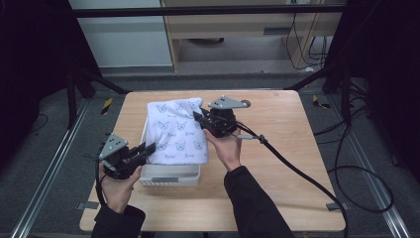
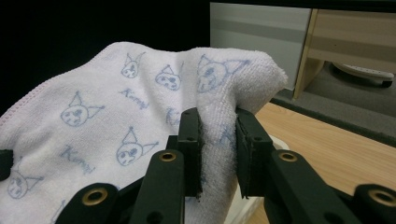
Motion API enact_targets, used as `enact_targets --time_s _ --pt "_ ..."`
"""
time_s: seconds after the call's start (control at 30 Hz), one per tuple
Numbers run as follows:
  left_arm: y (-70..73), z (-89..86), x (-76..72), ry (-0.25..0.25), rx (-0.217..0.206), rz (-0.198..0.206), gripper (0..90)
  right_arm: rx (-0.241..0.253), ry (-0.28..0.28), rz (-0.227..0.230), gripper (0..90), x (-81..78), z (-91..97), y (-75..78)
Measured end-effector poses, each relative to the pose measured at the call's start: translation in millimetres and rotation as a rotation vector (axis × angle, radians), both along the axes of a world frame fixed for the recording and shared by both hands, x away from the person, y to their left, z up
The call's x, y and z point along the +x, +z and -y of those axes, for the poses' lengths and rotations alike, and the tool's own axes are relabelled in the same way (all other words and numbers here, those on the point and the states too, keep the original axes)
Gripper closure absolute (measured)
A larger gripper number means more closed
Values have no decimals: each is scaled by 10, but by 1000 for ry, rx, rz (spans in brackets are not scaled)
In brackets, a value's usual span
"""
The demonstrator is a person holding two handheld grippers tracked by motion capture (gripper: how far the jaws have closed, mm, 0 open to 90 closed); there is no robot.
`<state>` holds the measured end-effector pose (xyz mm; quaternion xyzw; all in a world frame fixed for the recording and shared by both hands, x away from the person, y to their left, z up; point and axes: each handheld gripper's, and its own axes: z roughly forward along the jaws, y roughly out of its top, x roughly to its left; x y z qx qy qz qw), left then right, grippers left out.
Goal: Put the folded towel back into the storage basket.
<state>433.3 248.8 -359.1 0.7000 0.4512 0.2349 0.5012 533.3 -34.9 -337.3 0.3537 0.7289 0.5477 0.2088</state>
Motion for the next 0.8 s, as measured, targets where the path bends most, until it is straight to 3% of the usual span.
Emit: enact_targets --time_s 0.47,0.8 --pt "-92 -192 105 61 18 -24 761 -25 2 -5 744 110 -297 -70" --pt "-265 -200 203 78 61 -62 761 -64 1 -33 744 224 -396 -252"
